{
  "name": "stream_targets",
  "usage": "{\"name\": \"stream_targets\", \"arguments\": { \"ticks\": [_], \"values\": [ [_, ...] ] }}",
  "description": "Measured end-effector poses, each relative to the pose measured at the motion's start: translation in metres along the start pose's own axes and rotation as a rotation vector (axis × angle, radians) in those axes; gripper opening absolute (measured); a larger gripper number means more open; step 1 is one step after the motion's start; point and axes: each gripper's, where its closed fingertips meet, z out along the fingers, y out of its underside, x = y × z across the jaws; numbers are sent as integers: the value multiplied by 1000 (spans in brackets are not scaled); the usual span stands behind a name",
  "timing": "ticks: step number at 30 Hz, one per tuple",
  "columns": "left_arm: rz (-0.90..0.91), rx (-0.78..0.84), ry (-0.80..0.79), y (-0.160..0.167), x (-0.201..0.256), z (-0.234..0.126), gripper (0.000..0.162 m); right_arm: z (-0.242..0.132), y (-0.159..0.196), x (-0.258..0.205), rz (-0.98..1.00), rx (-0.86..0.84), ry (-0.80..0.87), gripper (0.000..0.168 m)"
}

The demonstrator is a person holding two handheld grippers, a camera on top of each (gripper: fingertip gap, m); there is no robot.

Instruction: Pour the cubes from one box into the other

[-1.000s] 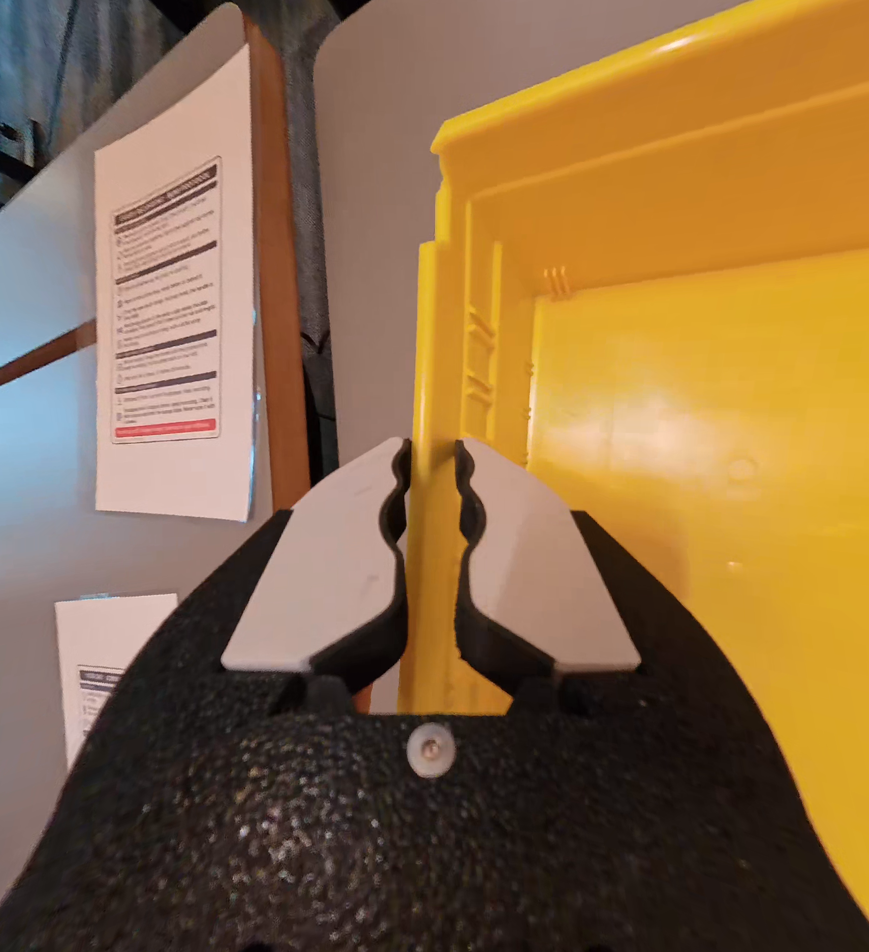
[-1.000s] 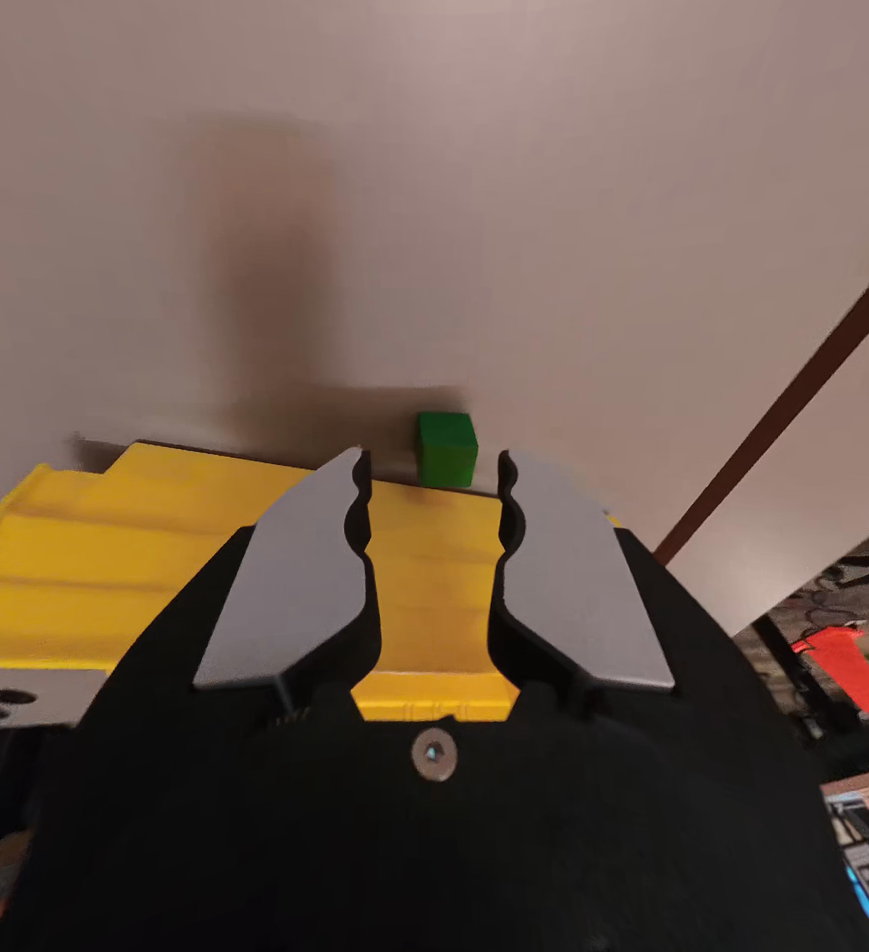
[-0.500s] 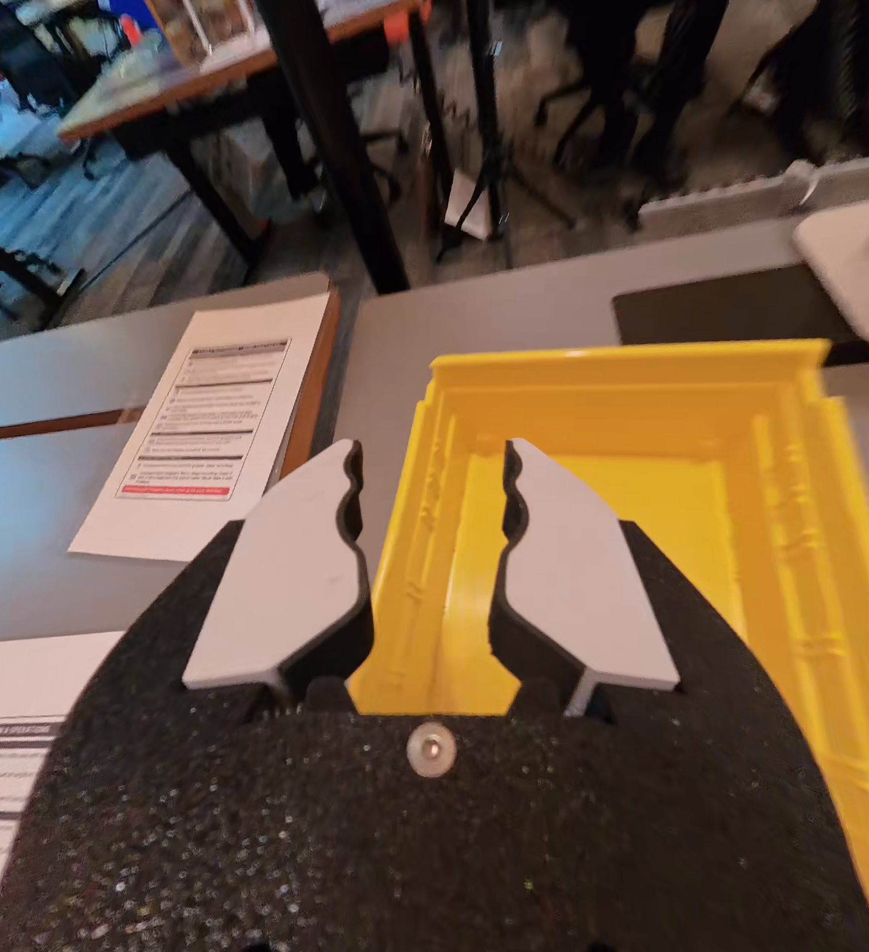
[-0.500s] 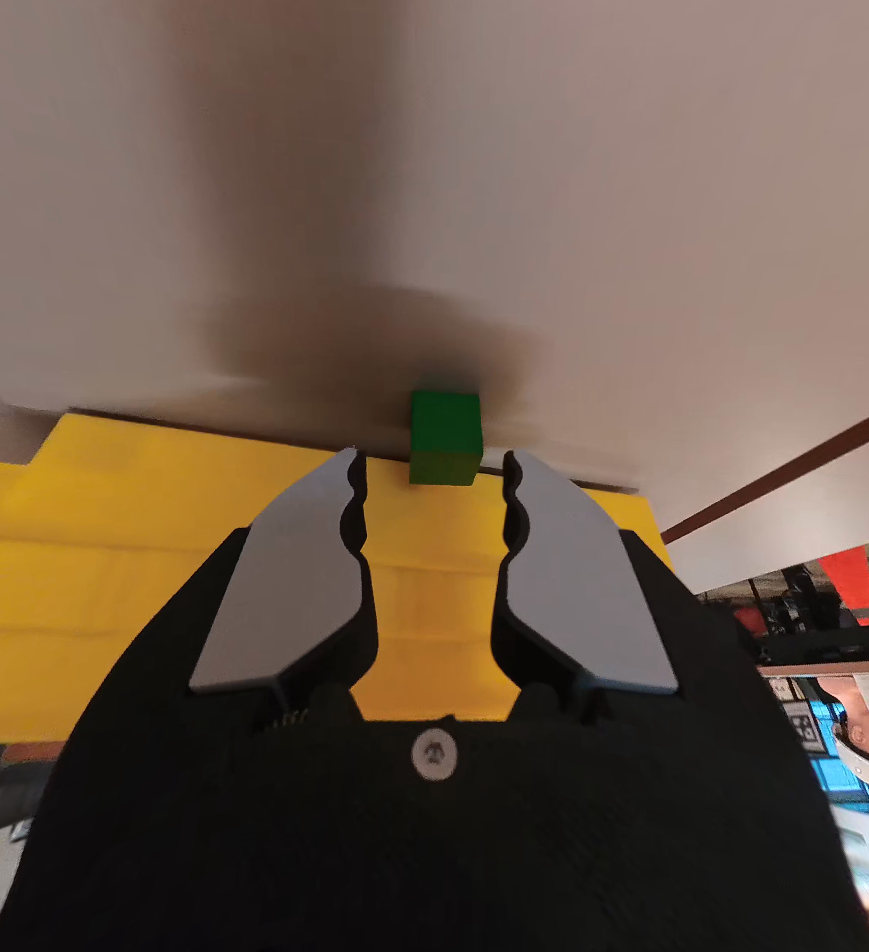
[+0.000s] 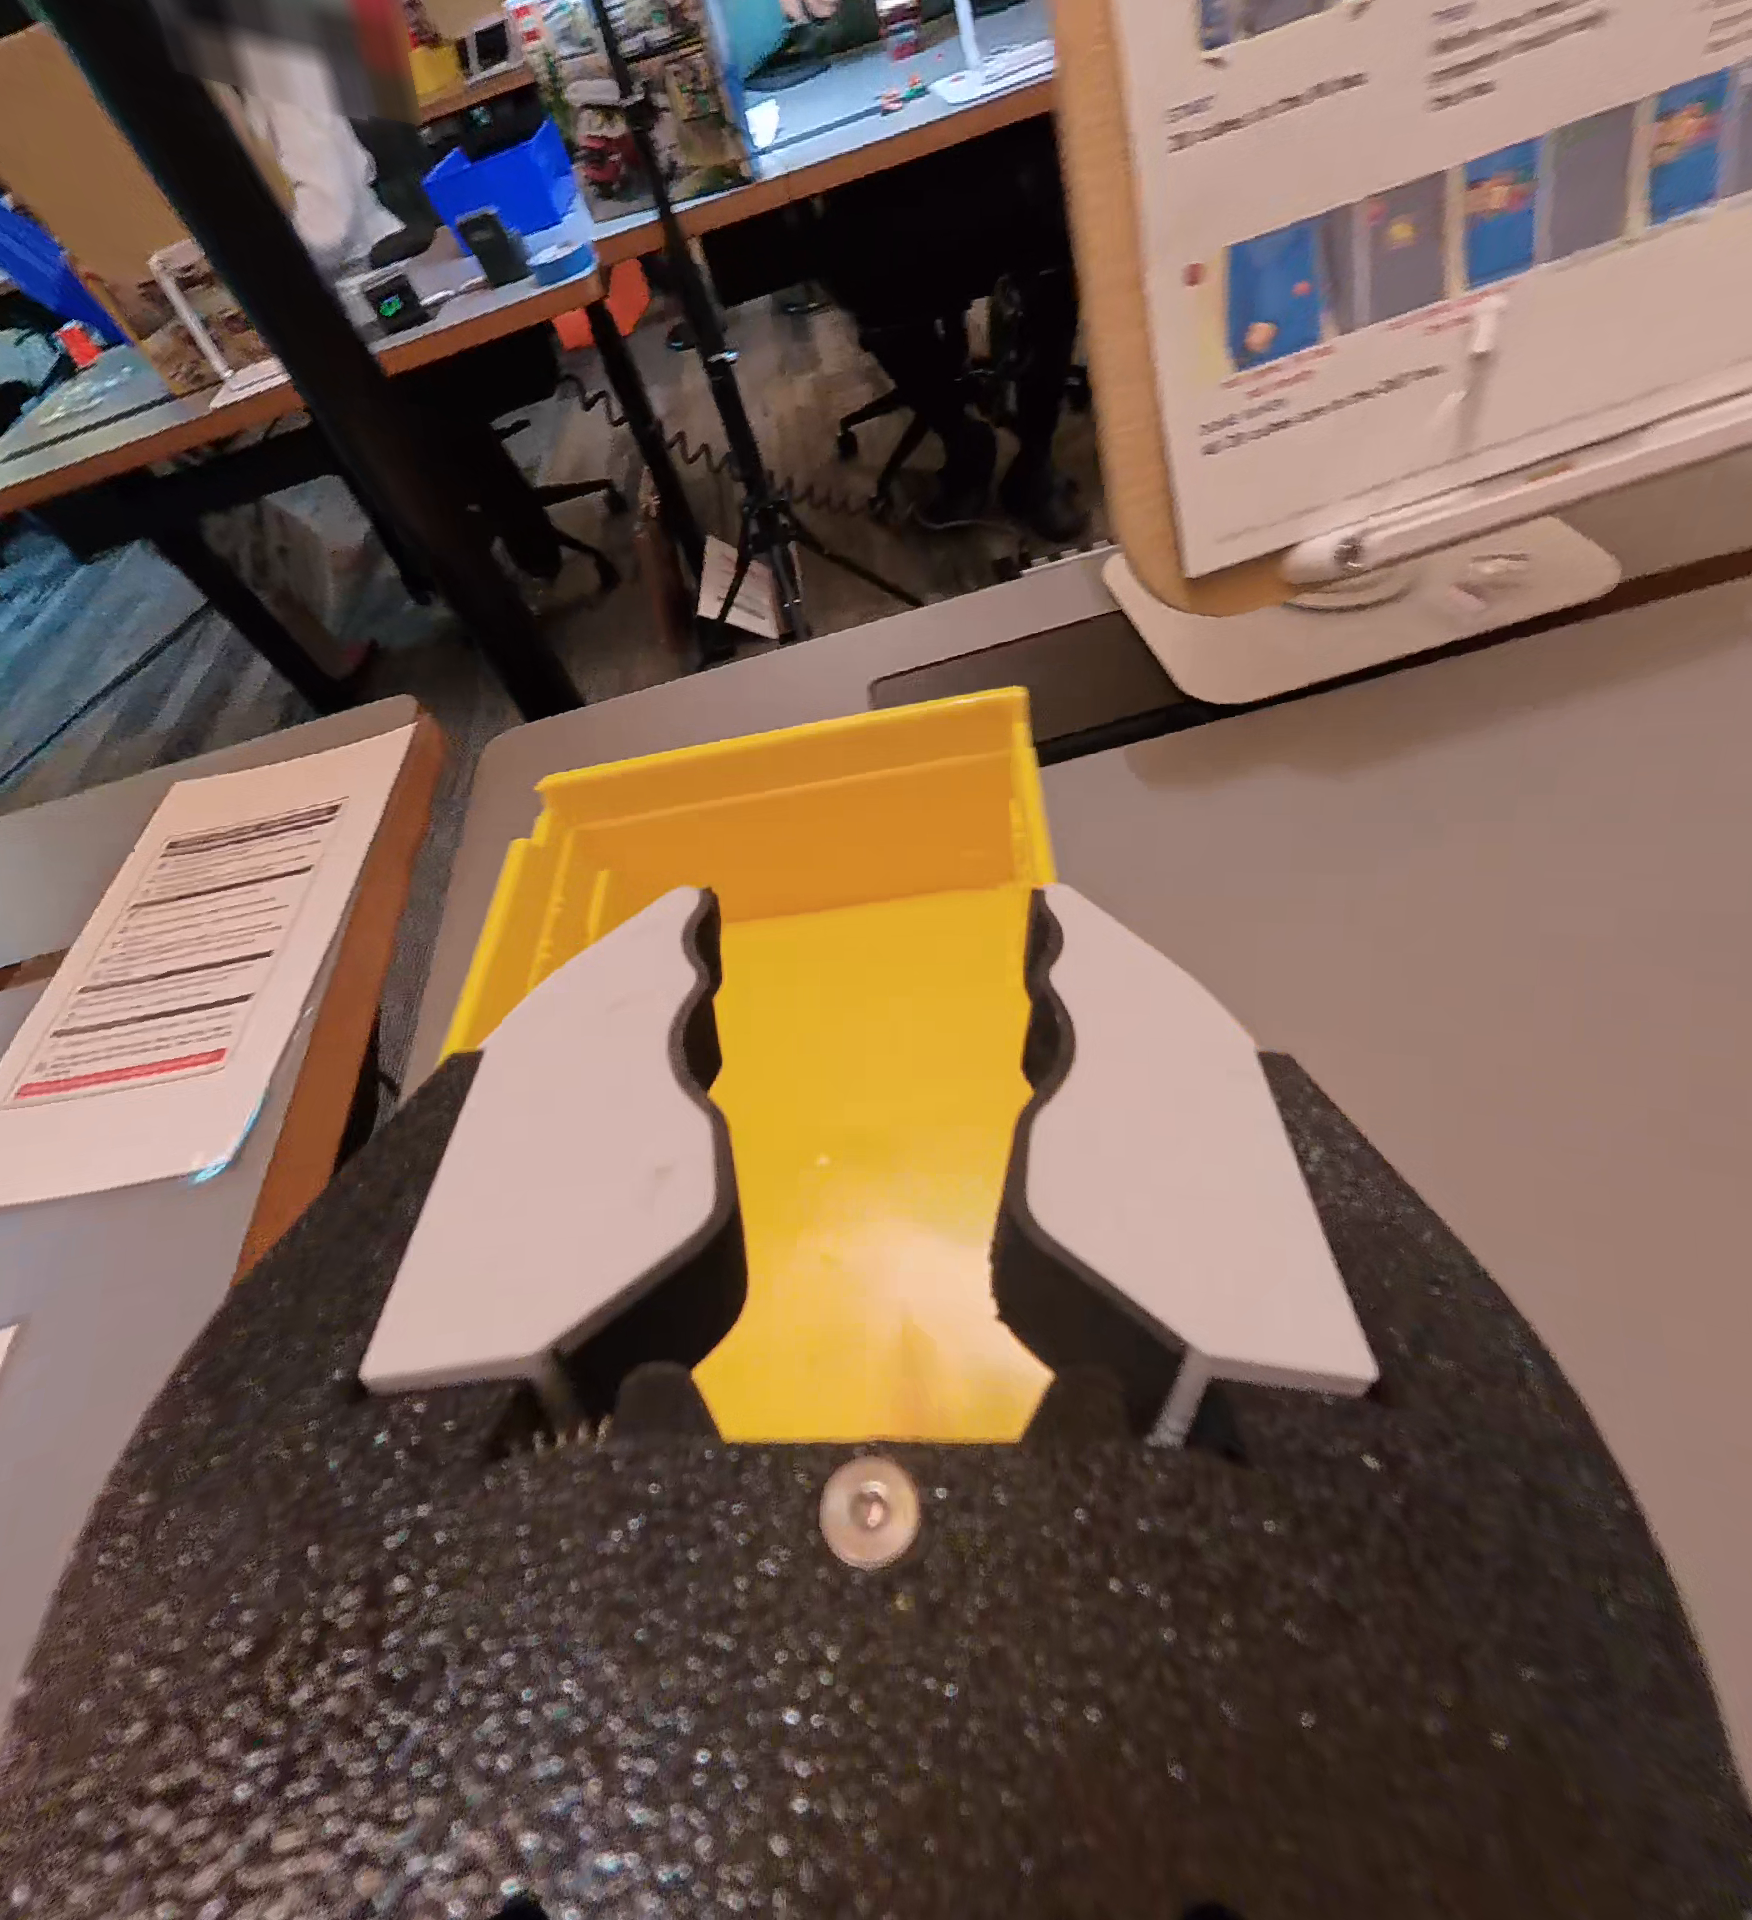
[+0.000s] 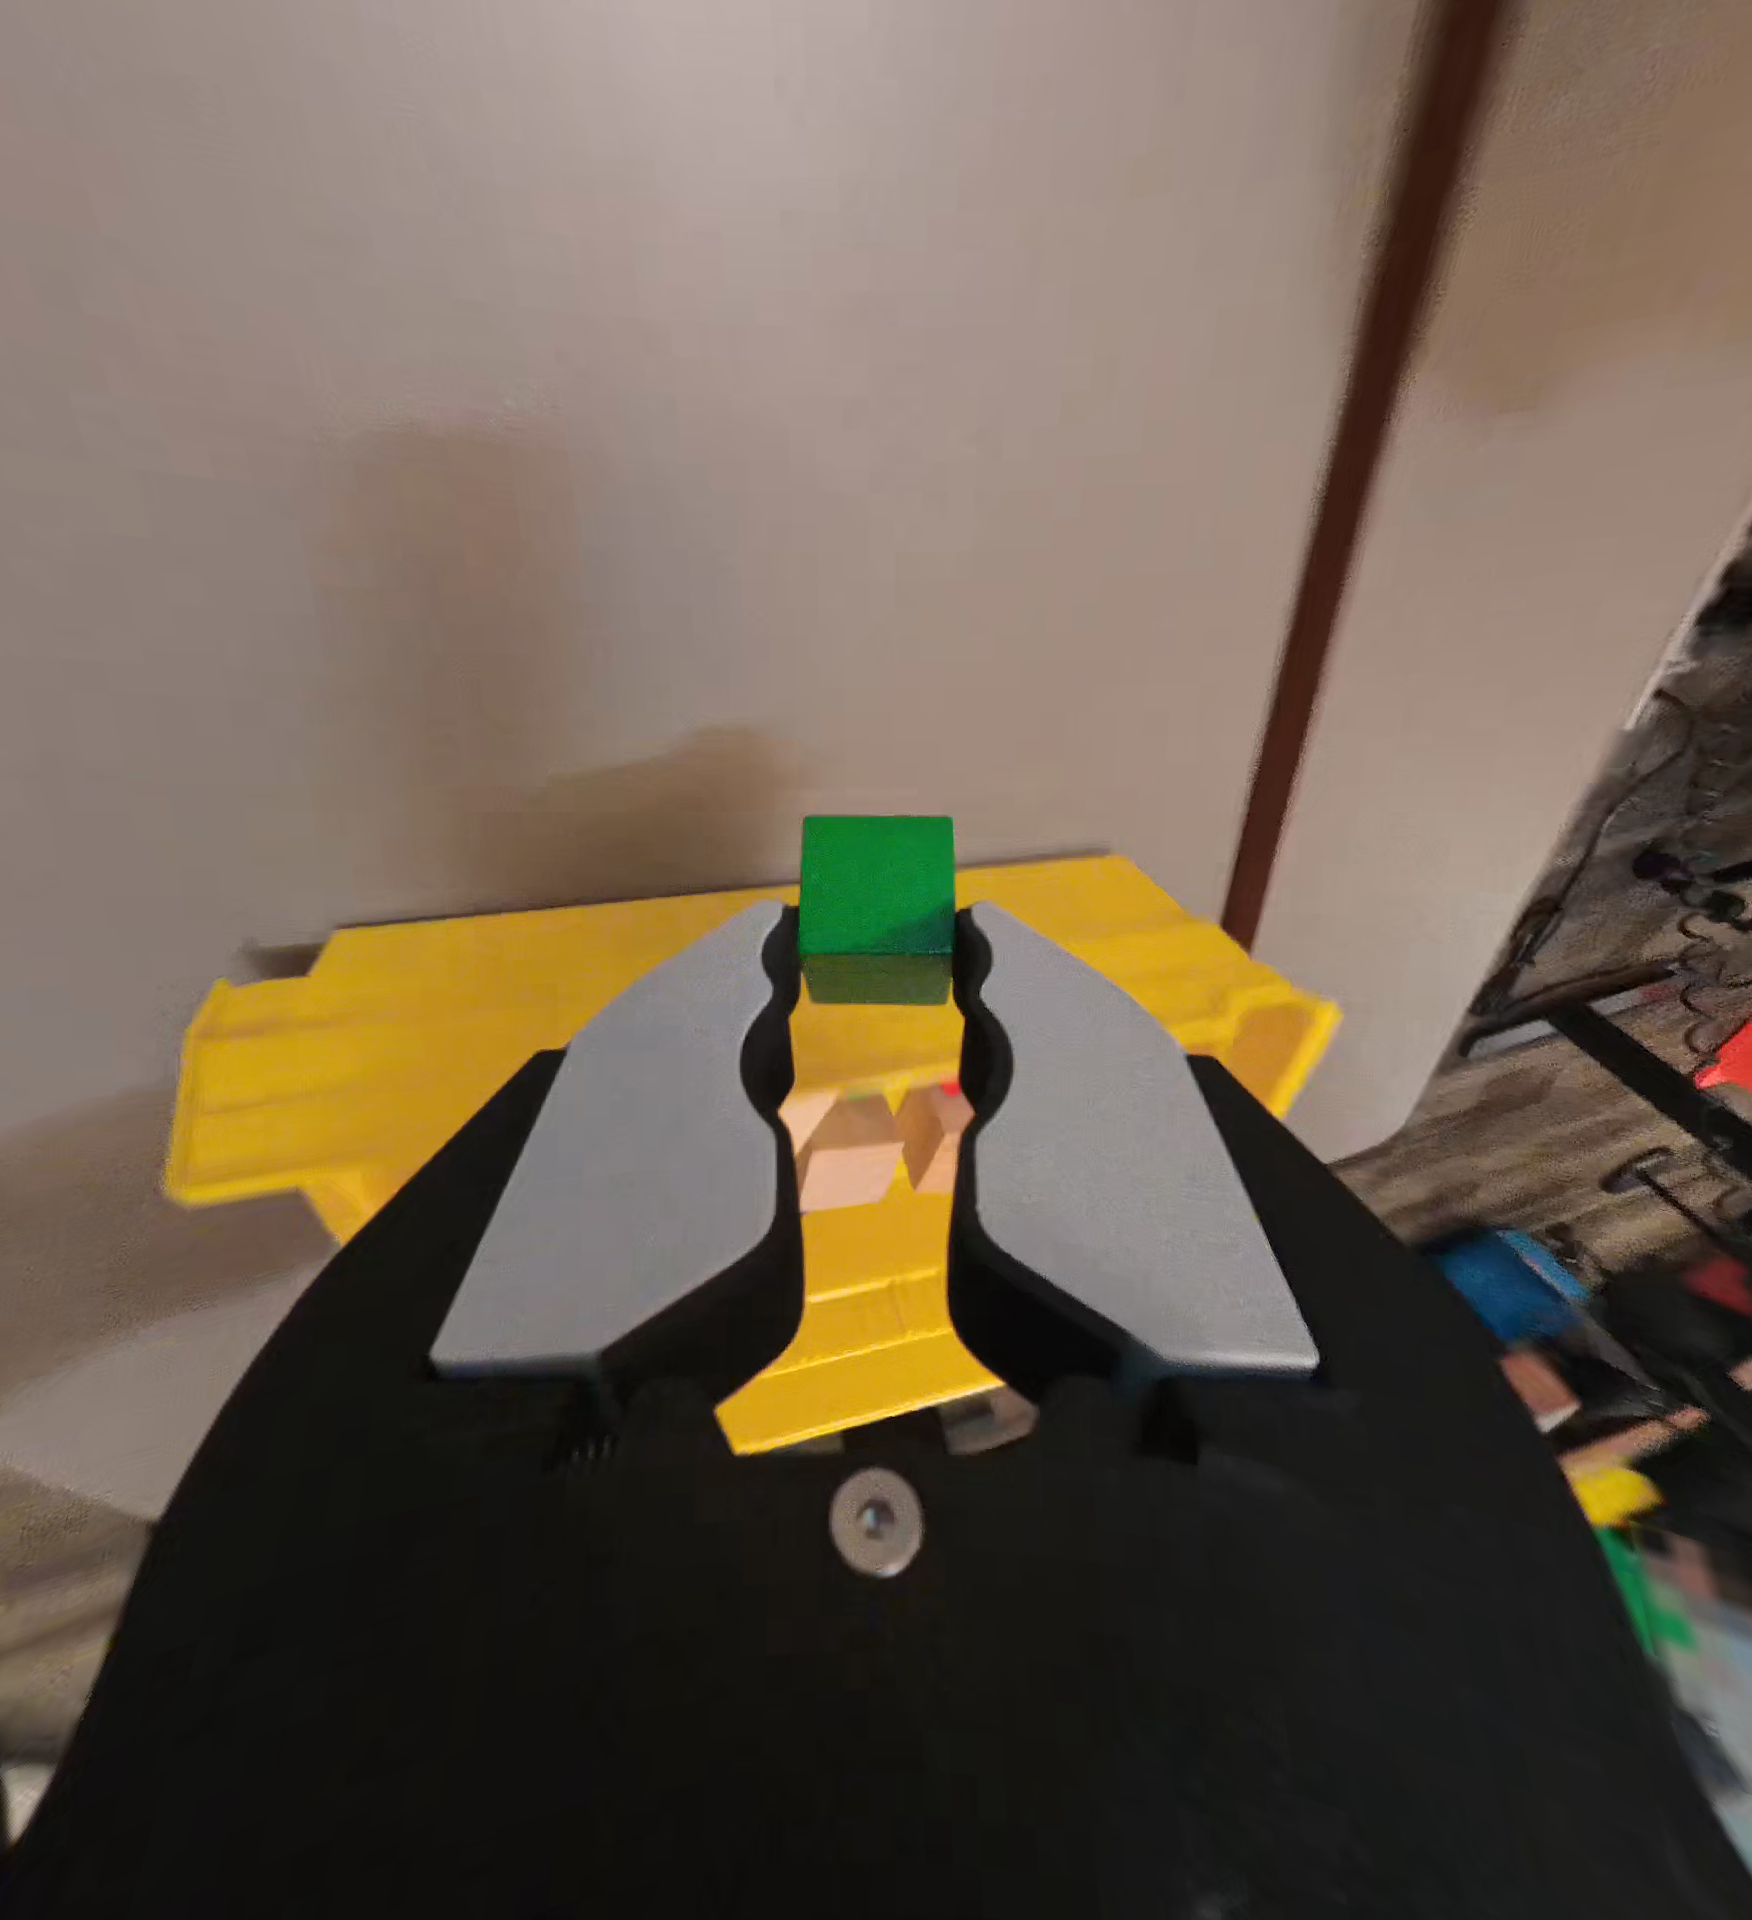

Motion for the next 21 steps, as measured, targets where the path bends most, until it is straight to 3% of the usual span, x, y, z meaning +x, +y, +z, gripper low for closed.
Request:
{"name": "stream_targets", "arguments": {
  "ticks": [4,10,20,21],
  "values": [
    [46,-27,79,5,41,-8,53,-44,71,17,234,29,70,28],
    [10,-22,181,2,96,-12,51,-12,170,-16,534,-57,-57,28],
    [66,-44,348,1,187,-9,50,46,201,-77,621,-27,-257,28],
    [70,-49,354,2,192,-10,50,48,203,-79,622,-28,-256,35]
  ]
}}
